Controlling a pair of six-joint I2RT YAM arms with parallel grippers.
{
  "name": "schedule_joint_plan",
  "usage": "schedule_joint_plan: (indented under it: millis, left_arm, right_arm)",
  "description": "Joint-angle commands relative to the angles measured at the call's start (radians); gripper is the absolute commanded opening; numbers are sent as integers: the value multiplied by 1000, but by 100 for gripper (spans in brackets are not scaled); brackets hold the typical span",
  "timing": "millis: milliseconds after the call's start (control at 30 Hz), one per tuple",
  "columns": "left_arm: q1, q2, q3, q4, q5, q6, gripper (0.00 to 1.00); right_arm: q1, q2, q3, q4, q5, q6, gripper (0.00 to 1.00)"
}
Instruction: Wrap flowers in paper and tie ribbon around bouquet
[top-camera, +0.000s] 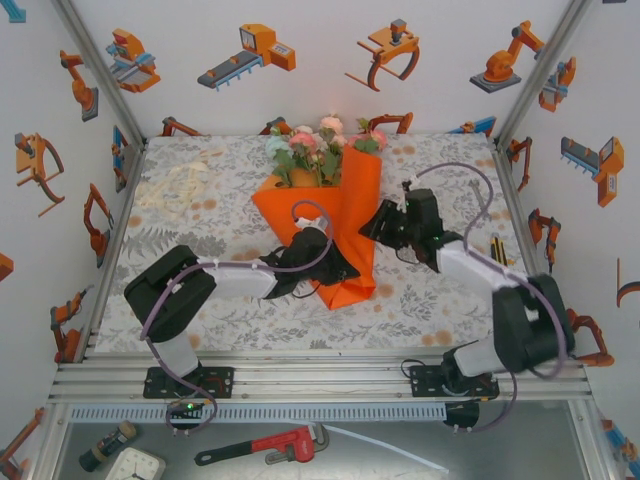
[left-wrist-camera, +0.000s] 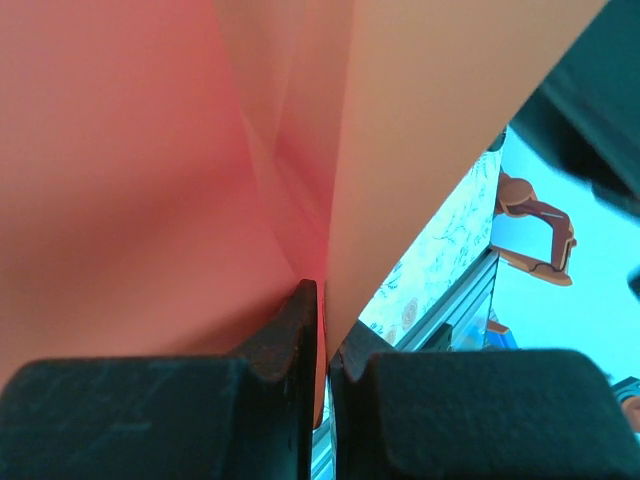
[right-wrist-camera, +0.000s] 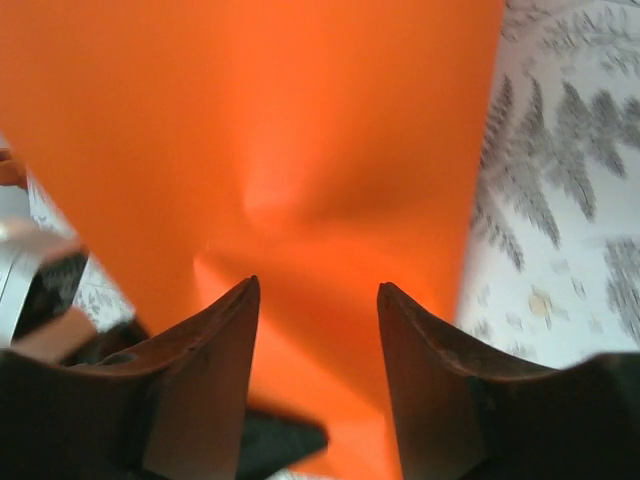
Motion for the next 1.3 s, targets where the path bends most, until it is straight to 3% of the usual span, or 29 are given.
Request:
schedule_joint_plan:
  millis: [0,200,367,867,1067,1267]
  left_arm:
    - [-5,-5,-2,1,5,-12,14]
    - [-11,-30,-5,-39,-1,-9,14]
    - [-12,-61,-10,-108,2,-9,13]
    - [-11,-143,-48,-325,-17,-71,11]
    - [-5,-115,-54,-273,-12,-45,18]
    - [-3,-107,22,-260,-33,26,31]
  right_arm:
    - [-38,165,111,156,-107,67,45]
    - [-71,364,299,103,-89,-2,45]
    - [-108,493,355,114,-107,-10,45]
    - [-133,657,495,-85,-68,-192,45]
    - [-133,628,492,-93,-138,-212,48]
    - [-129,399,376,-59,-214,-210,55]
